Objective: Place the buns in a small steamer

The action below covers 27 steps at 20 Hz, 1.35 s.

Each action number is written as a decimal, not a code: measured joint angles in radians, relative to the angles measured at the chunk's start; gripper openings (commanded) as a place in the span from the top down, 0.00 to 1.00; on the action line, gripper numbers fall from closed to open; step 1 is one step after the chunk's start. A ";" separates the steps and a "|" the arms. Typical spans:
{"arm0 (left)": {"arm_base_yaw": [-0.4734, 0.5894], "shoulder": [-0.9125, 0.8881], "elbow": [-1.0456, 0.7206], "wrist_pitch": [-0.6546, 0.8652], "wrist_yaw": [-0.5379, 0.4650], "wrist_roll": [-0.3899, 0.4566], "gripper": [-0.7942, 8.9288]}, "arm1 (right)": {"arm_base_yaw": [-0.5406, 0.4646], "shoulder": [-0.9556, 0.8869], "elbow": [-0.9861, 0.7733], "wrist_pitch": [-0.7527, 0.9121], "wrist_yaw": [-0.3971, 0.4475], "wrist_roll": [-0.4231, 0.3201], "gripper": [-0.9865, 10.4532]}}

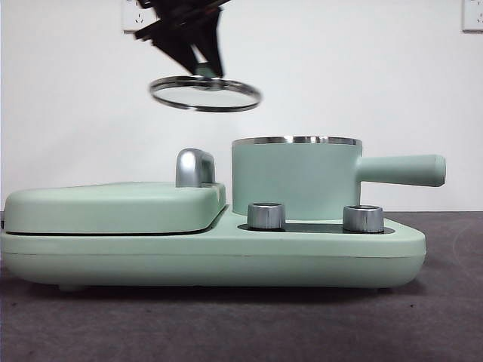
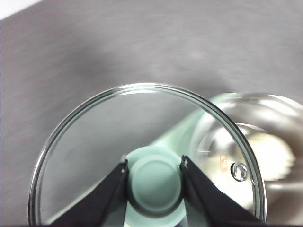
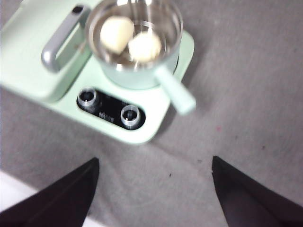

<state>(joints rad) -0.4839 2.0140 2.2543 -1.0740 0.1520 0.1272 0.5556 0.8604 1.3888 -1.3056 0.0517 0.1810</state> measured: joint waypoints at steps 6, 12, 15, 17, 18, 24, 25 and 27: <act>-0.136 0.000 0.000 -0.032 0.000 0.001 0.90 | 0.000 -0.423 -0.364 0.196 -0.080 0.010 0.58; -0.222 0.000 0.000 -0.025 0.000 0.034 0.90 | 0.000 -0.565 -0.495 0.268 -0.183 0.010 0.58; -0.247 0.000 0.000 -0.024 0.001 0.069 0.90 | 0.000 -0.565 -0.495 0.319 -0.211 0.004 0.58; -0.249 0.001 0.000 -0.022 0.001 0.079 0.90 | 0.000 -0.565 -0.495 0.365 -0.251 0.002 0.58; -0.249 0.002 0.000 -0.020 0.000 0.084 0.90 | 0.000 -0.565 -0.495 0.378 -0.262 0.002 0.58; -0.249 0.055 0.000 0.005 0.000 0.100 0.90 | 0.000 -0.565 -0.495 0.382 -0.262 0.002 0.58; -0.249 0.064 0.000 0.017 0.001 0.101 0.90 | 0.000 -0.565 -0.495 0.383 -0.262 0.002 0.58; -0.249 0.077 0.000 0.035 0.001 0.102 0.90 | 0.000 -0.565 -0.495 0.382 -0.262 0.002 0.58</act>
<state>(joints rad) -0.7326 2.0911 2.2543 -1.0386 0.1528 0.2295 0.5552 0.2951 0.8936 -0.9234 -0.2100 0.1825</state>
